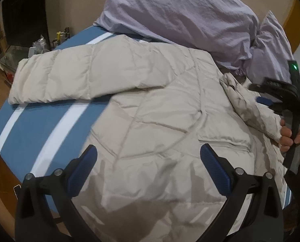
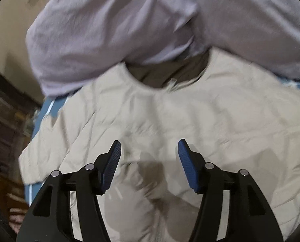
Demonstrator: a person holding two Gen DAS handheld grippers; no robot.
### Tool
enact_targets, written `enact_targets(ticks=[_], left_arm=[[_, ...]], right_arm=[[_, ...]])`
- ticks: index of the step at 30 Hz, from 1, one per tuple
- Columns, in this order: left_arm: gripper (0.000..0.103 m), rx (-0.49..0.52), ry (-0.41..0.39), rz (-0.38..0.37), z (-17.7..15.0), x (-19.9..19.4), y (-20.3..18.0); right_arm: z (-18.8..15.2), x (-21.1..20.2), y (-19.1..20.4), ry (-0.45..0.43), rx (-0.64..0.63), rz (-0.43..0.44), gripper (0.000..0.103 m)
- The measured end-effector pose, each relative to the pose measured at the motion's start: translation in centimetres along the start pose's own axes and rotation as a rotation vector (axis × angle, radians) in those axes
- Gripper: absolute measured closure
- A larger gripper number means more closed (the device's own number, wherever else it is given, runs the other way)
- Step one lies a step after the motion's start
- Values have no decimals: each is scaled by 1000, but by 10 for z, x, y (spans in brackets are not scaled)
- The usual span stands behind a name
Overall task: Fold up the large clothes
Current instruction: 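Move the left gripper to the cuff of the other sleeve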
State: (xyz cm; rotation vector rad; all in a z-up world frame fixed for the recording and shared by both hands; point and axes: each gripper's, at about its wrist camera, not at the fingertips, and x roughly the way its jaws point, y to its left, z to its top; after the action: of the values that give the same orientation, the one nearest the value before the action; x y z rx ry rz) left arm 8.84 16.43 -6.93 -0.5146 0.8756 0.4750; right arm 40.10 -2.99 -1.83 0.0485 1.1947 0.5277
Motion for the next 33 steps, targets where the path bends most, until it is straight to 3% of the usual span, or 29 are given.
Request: enact_targets(ticks=[4, 9, 12, 14, 27, 33], left_arm=[[2, -42, -23, 33, 8, -3, 18], [2, -103, -55, 101, 23, -5, 50], [2, -136, -63, 134, 30, -3, 67], [2, -161, -64, 151, 35, 0, 79], [2, -517, -52, 214, 67, 18, 211], [3, -592, -45, 252, 73, 25, 244]], right_arm=[[-3, 10, -20, -10, 7, -164, 42], [-21, 34, -27, 24, 16, -192, 22], [-35, 46, -12, 22, -82, -259, 9], [-44, 52, -3, -10, -133, -308, 8], [-46, 53, -14, -27, -119, -264, 5], [-47, 53, -13, -21, -125, -254, 5]])
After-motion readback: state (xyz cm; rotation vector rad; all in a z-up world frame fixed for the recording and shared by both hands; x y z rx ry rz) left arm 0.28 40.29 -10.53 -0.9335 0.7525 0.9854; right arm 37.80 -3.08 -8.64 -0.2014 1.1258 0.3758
